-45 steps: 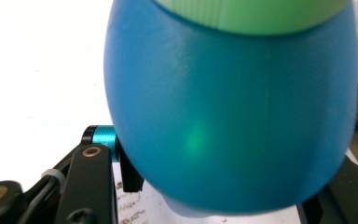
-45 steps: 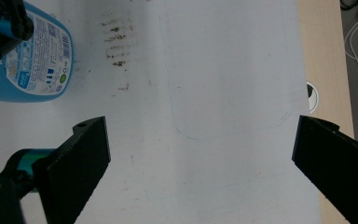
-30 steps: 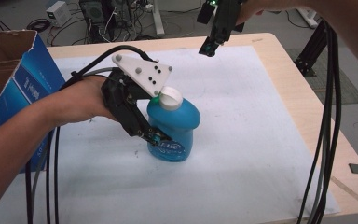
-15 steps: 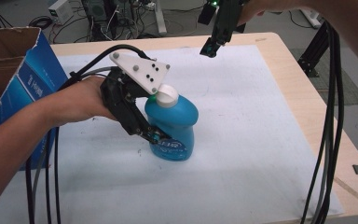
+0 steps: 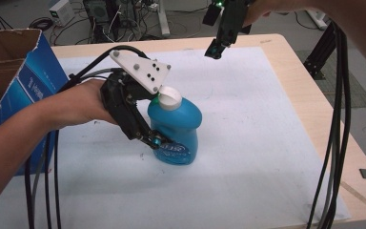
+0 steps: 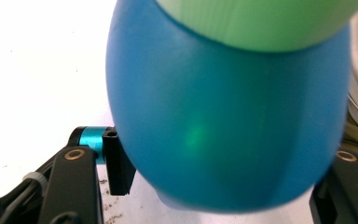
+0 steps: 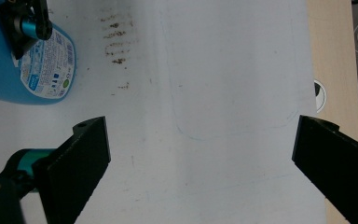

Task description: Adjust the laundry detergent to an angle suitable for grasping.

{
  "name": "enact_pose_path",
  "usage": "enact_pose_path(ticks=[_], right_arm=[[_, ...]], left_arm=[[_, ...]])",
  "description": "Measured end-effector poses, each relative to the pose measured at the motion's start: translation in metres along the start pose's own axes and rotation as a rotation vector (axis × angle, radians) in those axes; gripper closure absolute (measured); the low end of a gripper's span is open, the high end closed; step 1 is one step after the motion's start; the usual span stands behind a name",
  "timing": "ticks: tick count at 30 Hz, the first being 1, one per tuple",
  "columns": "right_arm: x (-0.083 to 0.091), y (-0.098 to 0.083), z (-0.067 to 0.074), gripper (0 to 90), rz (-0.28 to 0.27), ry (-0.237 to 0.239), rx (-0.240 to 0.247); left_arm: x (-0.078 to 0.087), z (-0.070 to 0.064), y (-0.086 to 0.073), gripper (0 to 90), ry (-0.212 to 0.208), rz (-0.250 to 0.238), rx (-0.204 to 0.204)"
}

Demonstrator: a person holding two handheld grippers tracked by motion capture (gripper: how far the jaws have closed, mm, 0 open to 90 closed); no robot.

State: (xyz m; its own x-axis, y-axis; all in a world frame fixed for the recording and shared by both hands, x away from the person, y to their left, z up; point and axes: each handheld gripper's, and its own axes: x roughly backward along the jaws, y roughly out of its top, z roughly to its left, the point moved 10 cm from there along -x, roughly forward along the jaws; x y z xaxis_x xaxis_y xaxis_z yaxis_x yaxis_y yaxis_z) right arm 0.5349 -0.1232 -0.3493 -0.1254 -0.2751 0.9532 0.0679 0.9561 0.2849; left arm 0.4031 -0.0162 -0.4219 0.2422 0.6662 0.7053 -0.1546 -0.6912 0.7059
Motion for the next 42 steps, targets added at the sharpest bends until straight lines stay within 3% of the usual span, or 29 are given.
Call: enact_pose_path(ticks=[2, 6, 11, 16, 18, 23, 24, 27, 28, 30, 32, 35, 38, 39, 42], right_arm=[[0.001, 0.001, 0.001, 3.3, -0.003, -0.001, 0.002], [0.002, 0.001, 0.002, 3.3, 0.000, -0.004, -0.002], [0.003, 0.001, 0.002, 3.3, -0.001, -0.007, 0.001], [0.005, 0.000, 0.003, 3.3, -0.002, -0.011, 0.000], [0.006, 0.000, 0.004, 3.3, -0.003, -0.013, 0.003], [0.006, -0.001, 0.004, 3.3, -0.008, -0.012, 0.003], [0.006, -0.002, 0.005, 3.3, -0.001, -0.013, 0.006], [0.006, -0.002, 0.005, 3.3, 0.001, -0.015, 0.008], [0.006, -0.002, 0.005, 3.3, 0.001, -0.013, 0.008], [0.006, -0.001, 0.006, 3.3, -0.006, -0.017, 0.007], [0.007, 0.000, 0.006, 3.3, -0.007, -0.017, 0.013], [0.007, 0.001, 0.006, 3.3, -0.012, -0.018, 0.014], [0.007, 0.001, 0.007, 3.3, -0.014, -0.018, 0.015], [0.007, 0.002, 0.007, 3.3, -0.015, -0.018, 0.017], [0.008, 0.003, 0.008, 3.3, -0.020, -0.020, 0.015]], left_arm=[[0.004, 0.001, 0.000, 28.8, 0.024, -0.010, 0.023], [0.009, 0.000, -0.001, 22.8, 0.031, -0.013, 0.035], [0.019, -0.004, 0.000, 22.8, 0.045, -0.030, 0.045], [0.036, -0.006, 0.005, 22.8, 0.081, -0.083, 0.068], [0.047, -0.007, 0.004, 22.8, 0.109, -0.084, 0.080], [0.062, -0.011, 0.006, 22.8, 0.132, -0.076, 0.101], [0.071, -0.011, 0.008, 22.8, 0.139, -0.088, 0.143], [0.075, -0.010, 0.008, 22.8, 0.149, -0.090, 0.162], [0.085, -0.008, 0.006, 22.8, 0.187, -0.069, 0.166], [0.091, -0.007, 0.004, 22.8, 0.209, -0.053, 0.161], [0.095, -0.004, 0.000, 22.7, 0.238, -0.021, 0.192], [0.101, 0.000, -0.005, 2.5, 0.294, 0.015, 0.235], [0.107, 0.004, -0.013, 1.6, 0.337, 0.060, 0.288], [0.109, 0.005, -0.015, 1.6, 0.355, 0.069, 0.290], [0.114, 0.003, -0.018, 1.6, 0.358, 0.097, 0.297]])
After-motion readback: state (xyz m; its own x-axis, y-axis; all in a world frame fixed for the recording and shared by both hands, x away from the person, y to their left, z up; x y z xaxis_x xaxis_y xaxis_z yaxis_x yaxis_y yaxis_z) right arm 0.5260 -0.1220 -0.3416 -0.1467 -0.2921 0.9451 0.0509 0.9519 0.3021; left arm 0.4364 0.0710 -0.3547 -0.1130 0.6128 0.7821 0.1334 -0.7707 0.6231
